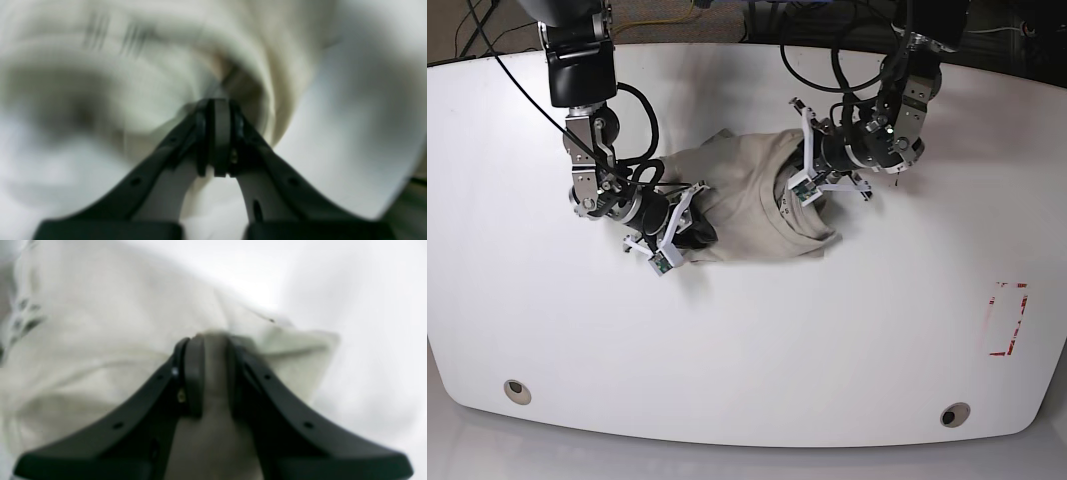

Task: Layout the t-shirt on the table in an organized manner, then fold the t-shirt properly
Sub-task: 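Grasp the bundle's sides with both grippers and flip it over, then square the folded shirt's sides with both grippers, pressing inward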

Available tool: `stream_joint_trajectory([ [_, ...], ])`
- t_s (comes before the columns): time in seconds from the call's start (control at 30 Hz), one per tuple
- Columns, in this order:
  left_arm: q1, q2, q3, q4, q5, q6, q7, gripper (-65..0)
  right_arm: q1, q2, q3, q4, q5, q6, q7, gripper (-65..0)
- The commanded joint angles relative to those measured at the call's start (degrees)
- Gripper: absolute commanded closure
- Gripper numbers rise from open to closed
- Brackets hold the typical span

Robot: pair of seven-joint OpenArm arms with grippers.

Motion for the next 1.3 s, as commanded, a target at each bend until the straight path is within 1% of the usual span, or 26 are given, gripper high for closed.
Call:
stream_joint_trajectory([
  [0.0, -0.7, -1.4, 0.0, 0.8, -0.8, -0.1, -0.9, -1.0, -0.7, 2.0, 0.9, 2.3, 1.0, 0.4, -0.8, -10.9],
  [0.1, -0.8, -2.7, 0.0, 0.6, -0.8, -0.1, -1.0, -1.0, -3.0, 2.3, 1.3, 4.0, 2.0, 0.4, -0.8, -10.9],
  [0.2, -1.9, -4.0, 0.0, 0.6, -0.8, -0.1, -2.4, -1.0, -5.3, 2.4, 1.3, 6.7, 2.4, 0.4, -1.2, -10.9],
  [0.33, -3.4, -5.1, 0.1, -1.2, -0.8, -0.5, -4.2, -1.0, -9.3, 2.3, 1.8, 11.3, 2.5, 0.4, -3.7, -10.8],
  [0.43, -4.9, -5.3, 0.1, -2.2, -0.8, -2.6, -4.3, -1.0, -12.0, 1.1, 2.6, 14.9, 2.5, 0.4, -4.4, -10.8],
  [0.53, -7.0, -5.3, 0.0, -2.5, -0.8, -5.8, -4.2, -1.0, -14.2, -0.1, 3.8, 19.2, 2.1, 0.4, -5.1, -10.8],
  [0.6, -7.9, -5.3, 0.0, -2.4, -0.8, -7.0, -4.1, -1.0, -15.1, -0.6, 4.7, 22.2, 1.8, 0.4, -6.5, -10.8],
  [0.8, -10.6, -5.3, -0.9, 0.1, -0.8, -7.0, -4.0, 0.0, -15.5, -0.6, 6.1, 32.2, 2.0, 0.4, -14.3, -10.8],
  [0.83, -10.7, -5.3, -1.2, 0.5, -0.8, -7.0, -4.0, 0.0, -15.4, -0.6, 6.3, 32.9, 2.0, 0.4, -14.6, -10.8],
  [0.97, -10.9, -4.9, -4.0, 4.5, -0.8, -7.0, -1.9, 0.0, -14.3, -0.6, 7.8, 38.2, 2.3, 0.4, -18.2, -10.8],
  [1.03, -10.7, -3.7, -4.6, 6.5, -0.8, -7.0, -0.9, 0.0, -13.9, -0.6, 8.5, 39.4, 2.0, 0.4, -19.4, -10.8],
  [1.13, -10.2, -1.9, -5.0, 8.5, -0.8, -7.0, 0.6, 0.0, -12.7, -0.6, 9.0, 39.5, 1.8, 0.4, -20.1, -10.8],
  [1.27, -6.7, 0.1, -5.7, 10.4, -0.9, -7.0, 1.9, 0.0, -11.9, -0.6, 9.5, 36.4, 1.8, 0.4, -20.1, -10.8],
])
